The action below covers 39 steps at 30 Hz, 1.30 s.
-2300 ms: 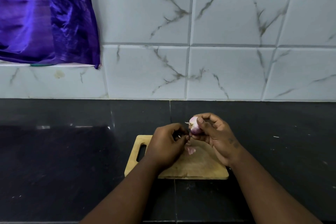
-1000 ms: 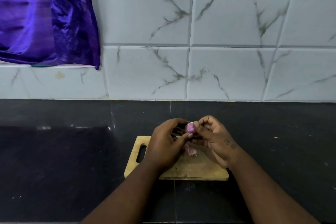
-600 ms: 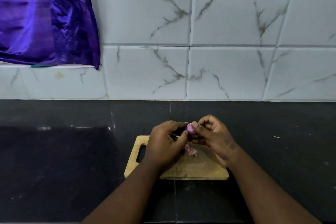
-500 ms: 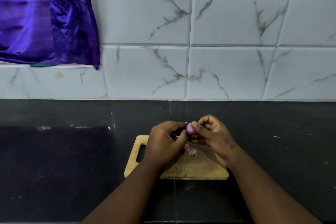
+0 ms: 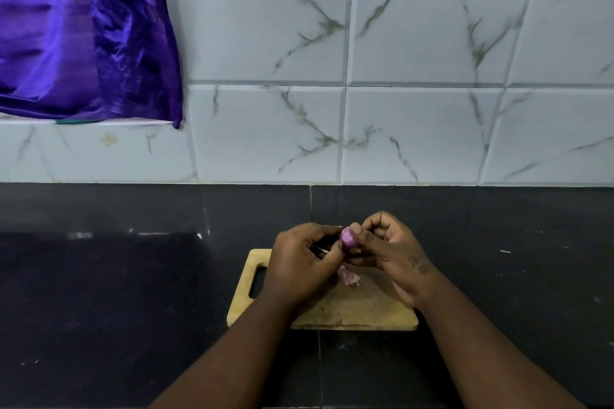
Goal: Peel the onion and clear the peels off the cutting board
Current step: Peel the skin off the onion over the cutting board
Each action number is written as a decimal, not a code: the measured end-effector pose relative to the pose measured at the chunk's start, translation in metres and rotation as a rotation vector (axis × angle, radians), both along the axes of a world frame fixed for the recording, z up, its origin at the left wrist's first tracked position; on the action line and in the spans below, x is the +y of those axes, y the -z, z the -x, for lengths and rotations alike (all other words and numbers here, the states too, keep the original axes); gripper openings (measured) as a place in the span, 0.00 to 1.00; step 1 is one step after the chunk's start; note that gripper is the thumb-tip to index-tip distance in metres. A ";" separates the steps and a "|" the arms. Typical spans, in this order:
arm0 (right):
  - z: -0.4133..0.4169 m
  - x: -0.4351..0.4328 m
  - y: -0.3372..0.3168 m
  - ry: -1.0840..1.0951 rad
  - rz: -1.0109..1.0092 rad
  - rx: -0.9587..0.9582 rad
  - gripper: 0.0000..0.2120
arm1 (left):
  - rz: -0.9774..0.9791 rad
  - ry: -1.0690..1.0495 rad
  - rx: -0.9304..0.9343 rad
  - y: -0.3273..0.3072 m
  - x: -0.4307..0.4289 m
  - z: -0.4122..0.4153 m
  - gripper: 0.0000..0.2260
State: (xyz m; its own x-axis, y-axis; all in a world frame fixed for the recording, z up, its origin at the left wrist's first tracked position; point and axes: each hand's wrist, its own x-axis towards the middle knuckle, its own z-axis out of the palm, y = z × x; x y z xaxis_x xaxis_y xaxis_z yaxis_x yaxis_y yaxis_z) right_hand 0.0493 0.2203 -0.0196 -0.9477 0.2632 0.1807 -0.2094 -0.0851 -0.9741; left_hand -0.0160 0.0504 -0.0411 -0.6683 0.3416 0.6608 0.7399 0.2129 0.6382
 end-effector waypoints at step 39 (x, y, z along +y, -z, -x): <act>-0.001 0.000 -0.005 -0.033 0.061 0.097 0.09 | 0.118 -0.241 -0.045 0.002 0.003 0.004 0.05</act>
State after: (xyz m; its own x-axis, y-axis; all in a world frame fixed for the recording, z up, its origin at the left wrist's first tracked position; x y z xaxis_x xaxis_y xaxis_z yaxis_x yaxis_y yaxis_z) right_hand 0.0507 0.2204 -0.0145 -0.9347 0.2458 0.2566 -0.2986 -0.1517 -0.9423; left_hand -0.0197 0.0535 -0.0430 -0.7673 0.2418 0.5940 0.6305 0.4539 0.6296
